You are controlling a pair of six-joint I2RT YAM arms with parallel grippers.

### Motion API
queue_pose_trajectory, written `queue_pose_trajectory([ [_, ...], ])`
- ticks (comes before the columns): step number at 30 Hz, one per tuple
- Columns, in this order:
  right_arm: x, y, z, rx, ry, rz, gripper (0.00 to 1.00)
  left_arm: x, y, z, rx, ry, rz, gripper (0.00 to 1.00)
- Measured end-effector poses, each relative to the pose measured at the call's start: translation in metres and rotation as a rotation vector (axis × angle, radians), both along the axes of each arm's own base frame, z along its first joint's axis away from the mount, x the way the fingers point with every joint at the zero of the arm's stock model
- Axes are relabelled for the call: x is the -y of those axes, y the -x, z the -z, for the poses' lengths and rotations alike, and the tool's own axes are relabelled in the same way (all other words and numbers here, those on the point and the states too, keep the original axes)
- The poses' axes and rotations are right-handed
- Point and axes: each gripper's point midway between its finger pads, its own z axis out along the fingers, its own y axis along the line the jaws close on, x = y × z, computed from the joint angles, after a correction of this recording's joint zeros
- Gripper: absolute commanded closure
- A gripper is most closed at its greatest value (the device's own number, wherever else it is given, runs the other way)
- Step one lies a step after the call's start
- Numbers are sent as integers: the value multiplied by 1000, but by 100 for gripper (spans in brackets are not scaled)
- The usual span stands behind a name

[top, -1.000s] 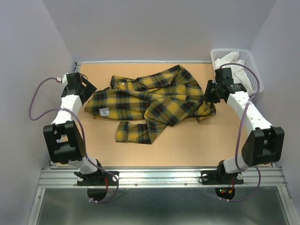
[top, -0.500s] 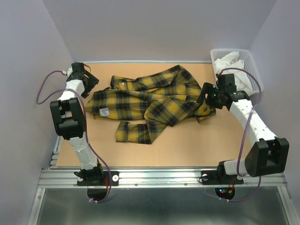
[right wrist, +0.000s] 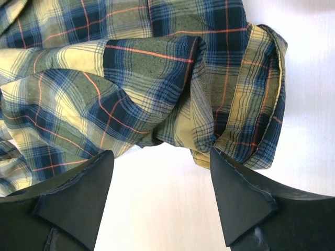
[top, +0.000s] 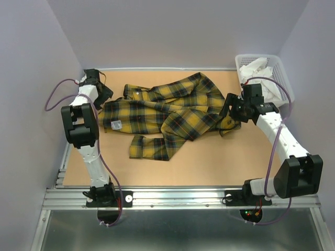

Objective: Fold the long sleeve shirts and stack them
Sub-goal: Flatten the shirt out

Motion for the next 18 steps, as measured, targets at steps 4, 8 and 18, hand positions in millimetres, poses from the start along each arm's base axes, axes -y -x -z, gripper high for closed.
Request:
queue_pose_trajectory([
  [4, 0, 2, -5, 22, -2, 0, 21, -3, 3, -3, -24, -47, -21, 23],
  [8, 1, 5, -15, 56, -2, 2, 21, -6, 15, -9, -64, -88, -61, 25],
  [18, 6, 16, -16, 80, 19, -1, 21, 12, -17, -82, 25, -134, -109, 32],
])
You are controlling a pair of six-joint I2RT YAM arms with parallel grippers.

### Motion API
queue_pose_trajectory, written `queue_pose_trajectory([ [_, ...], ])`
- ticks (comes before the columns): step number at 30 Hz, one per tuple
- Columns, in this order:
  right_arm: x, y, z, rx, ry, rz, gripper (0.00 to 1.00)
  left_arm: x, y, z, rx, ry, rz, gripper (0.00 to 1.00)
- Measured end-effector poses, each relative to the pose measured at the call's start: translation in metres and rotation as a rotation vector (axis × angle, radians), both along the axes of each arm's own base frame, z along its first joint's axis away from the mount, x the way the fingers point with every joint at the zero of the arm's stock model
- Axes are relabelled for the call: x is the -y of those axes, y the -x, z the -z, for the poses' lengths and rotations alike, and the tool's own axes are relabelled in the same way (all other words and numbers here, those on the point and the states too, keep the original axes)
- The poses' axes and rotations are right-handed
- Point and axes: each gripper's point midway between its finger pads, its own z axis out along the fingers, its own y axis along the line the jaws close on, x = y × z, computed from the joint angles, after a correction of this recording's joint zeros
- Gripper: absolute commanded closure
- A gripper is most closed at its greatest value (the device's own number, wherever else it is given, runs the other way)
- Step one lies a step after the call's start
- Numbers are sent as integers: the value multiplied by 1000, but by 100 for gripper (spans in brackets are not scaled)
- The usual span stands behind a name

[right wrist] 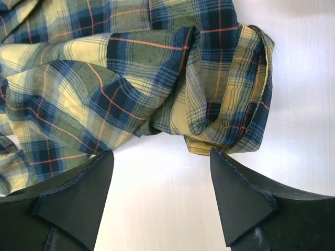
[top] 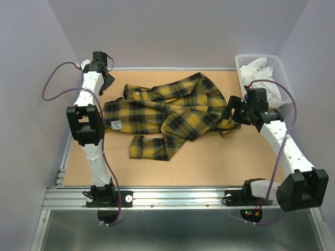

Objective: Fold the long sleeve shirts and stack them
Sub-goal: Flatten the shirt out

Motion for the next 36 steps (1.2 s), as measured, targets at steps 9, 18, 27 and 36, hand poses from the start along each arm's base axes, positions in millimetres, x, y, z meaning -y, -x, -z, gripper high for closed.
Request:
queue_pose_trajectory([
  [9, 1, 6, 0, 10, 5, -5, 21, 19, 6, 52, -157, 24, -3, 34],
  [18, 2, 11, 2, 11, 12, -7, 21, 19, 20, 78, -251, 29, -13, 40],
  [27, 4, 11, 3, 10, 17, -1, 21, 17, 24, 83, -267, 21, -20, 69],
  [36, 4, 11, 3, 10, 17, -1, 21, 18, 26, 86, -277, 20, -10, 92],
])
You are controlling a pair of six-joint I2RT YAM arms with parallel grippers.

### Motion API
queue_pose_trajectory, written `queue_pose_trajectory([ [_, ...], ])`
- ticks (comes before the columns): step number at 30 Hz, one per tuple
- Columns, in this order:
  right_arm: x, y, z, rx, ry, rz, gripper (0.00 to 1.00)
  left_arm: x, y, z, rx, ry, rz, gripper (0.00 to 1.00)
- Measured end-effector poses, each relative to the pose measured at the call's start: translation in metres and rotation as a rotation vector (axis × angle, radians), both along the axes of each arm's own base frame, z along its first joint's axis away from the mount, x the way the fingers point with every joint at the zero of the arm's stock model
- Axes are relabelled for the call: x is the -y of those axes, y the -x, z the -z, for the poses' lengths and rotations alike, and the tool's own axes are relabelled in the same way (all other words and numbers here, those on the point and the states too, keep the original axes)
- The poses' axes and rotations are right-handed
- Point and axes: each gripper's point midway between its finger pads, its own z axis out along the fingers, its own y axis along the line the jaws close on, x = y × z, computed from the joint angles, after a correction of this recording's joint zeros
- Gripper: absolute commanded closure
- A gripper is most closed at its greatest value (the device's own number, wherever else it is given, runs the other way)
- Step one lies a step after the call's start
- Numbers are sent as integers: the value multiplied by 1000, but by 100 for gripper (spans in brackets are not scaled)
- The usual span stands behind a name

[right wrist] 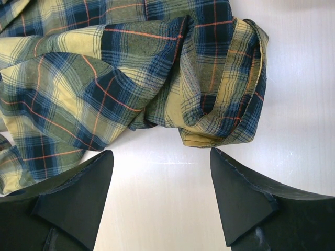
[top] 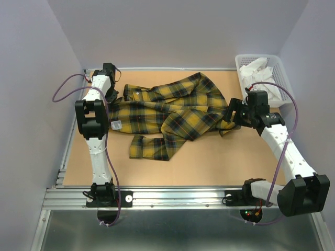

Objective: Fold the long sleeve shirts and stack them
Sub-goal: Flatten the shirt out

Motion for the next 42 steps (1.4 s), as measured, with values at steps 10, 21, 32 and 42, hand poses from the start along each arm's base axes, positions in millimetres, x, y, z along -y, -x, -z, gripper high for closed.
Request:
queue_pose_trajectory([
  [10, -4, -6, 8, -31, -46, 48, 20, 2, 19, 2, -10, -9, 48, 100],
  [21, -29, -31, 22, -61, -252, 120, 32, 13, 19, -48, 133, -33, 119, 100],
  [32, -43, -51, 59, -136, -358, 180, 35, 16, 16, -45, 143, -40, 153, 100],
  [42, -43, -62, 85, -175, -358, 217, 60, 16, 15, -45, 143, -44, 169, 100],
])
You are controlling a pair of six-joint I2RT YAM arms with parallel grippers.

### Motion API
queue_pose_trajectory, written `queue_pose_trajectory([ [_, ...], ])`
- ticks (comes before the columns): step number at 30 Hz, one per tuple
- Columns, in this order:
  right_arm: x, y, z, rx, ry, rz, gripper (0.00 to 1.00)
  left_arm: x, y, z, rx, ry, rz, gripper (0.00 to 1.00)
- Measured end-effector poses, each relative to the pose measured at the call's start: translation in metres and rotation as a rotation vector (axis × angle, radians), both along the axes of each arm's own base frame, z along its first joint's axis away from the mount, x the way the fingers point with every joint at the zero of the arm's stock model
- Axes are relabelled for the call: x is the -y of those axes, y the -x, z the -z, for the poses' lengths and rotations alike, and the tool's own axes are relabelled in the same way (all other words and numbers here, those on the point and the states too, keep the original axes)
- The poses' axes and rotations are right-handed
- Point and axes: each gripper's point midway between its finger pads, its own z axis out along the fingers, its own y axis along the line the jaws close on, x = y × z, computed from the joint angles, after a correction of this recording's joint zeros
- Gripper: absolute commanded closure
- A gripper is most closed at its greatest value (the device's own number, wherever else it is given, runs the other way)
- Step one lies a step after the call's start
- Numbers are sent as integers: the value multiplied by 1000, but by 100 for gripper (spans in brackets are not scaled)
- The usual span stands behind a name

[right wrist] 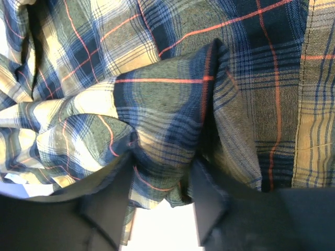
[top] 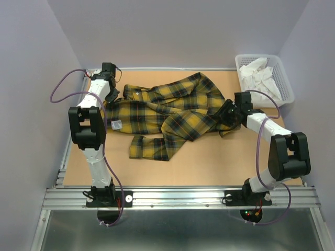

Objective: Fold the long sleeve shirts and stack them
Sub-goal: Flatten the shirt out

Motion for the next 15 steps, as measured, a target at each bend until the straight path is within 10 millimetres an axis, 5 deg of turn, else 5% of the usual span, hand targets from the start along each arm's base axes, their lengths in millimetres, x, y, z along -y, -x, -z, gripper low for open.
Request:
queue_pose_trajectory([
  [5, 0, -4, -2, 13, -3, 5, 96, -1, -1, -1, 4, -4, 2, 100],
  [10, -2, -14, -18, 49, -8, 6, 100, -2, -5, -8, 19, -16, 4, 100],
  [15, -5, -51, -77, 192, -19, -3, 99, -9, -34, -60, 150, -48, -2, 100],
])
